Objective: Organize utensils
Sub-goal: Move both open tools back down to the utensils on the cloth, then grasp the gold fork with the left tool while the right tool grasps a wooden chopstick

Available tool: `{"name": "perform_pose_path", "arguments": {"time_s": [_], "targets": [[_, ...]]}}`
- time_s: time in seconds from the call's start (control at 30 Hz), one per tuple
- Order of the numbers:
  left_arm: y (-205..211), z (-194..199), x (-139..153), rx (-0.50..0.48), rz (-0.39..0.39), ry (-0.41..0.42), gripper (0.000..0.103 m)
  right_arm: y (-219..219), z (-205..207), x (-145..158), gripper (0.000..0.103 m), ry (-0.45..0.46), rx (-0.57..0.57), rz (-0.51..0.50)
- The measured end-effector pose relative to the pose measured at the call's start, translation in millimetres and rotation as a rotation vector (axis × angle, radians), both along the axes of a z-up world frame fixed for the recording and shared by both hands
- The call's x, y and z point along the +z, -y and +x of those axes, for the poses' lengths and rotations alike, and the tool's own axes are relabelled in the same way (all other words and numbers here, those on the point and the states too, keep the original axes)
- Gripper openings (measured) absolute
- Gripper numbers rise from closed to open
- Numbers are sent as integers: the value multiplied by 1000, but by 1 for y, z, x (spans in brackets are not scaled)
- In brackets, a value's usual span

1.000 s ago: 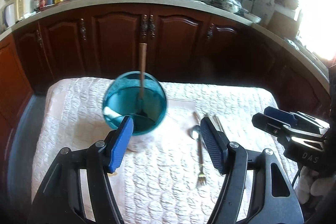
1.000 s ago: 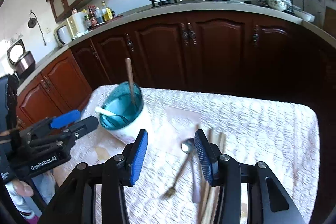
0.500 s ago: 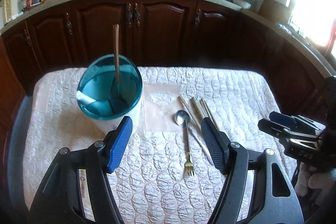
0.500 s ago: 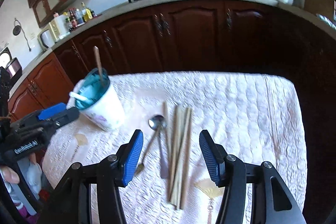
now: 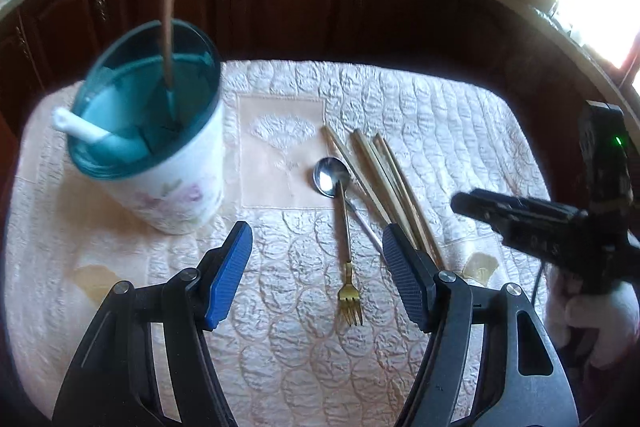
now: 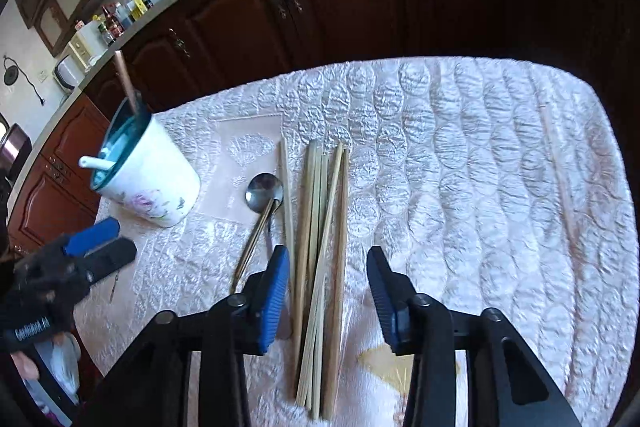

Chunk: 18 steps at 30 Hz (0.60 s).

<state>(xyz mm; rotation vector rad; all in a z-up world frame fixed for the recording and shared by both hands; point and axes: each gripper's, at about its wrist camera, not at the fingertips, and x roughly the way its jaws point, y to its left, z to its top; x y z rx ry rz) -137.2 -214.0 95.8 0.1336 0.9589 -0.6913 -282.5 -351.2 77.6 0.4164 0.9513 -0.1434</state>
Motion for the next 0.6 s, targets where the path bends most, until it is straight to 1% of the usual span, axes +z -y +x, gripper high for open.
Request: {"name": "perform_pose_path", "arguments": {"time_s": [0.17,0.3,0.37,0.57,0.6], "targets": [[15,7,-12,-14,28,-17,68,18,28,-20,31,-46,-4,25],[22,14,-21,-19,44,-33,68,24,50,-39,25,-99,16,35],[25,18,-25,-18,53,-42,68,26,58,-47,18,-124,24,41],[36,27,-37,-23,82,-61,68,23,68,-58,6,-136,37,60],[39,29,-40,-28,87,-63,68,23,65,-57,6,-134,33,55]]}}
